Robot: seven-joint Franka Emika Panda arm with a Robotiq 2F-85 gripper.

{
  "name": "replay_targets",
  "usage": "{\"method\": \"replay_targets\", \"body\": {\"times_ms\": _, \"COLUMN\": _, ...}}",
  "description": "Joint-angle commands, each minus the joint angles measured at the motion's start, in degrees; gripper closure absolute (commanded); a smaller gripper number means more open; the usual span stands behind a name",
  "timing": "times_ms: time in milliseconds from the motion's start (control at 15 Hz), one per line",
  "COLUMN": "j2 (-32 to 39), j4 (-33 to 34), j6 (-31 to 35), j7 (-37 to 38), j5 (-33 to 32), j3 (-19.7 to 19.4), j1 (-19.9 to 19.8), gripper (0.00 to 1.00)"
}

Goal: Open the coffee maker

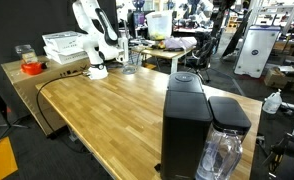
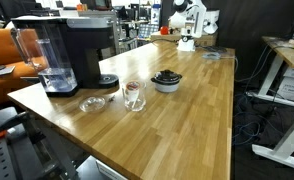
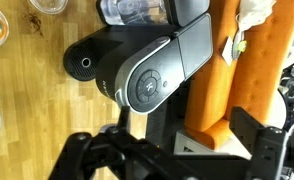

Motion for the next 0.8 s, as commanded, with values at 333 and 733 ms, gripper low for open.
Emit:
{"method": "replay_targets", "body": {"times_ms": 333, "j2": 6.2, "j4": 6.0, "j6": -3.9, "j7": -0.4, "j5": -0.1, "j3": 1.4, "j1": -2.8, "gripper": 0.00}}
{"method": "replay_targets", "body": {"times_ms": 733, "j2": 6.1, "j4": 6.3, "j6": -4.3, "j7": -0.4, "j5": -0.1, "j3": 1.4, "j1": -2.8, "gripper": 0.00}}
